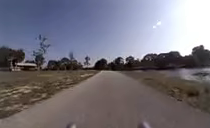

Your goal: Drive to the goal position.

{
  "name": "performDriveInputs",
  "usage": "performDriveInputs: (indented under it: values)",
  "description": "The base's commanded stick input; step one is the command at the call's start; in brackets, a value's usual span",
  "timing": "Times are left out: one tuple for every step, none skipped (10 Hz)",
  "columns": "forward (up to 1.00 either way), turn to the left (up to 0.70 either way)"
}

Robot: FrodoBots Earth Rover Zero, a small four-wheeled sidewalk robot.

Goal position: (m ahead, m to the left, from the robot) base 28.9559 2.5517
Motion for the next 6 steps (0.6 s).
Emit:
performDriveInputs:
  values:
    - [1.0, -0.16]
    - [1.0, -0.02]
    - [1.0, 0.0]
    - [1.0, 0.0]
    - [1.0, 0.0]
    - [1.0, 0.0]
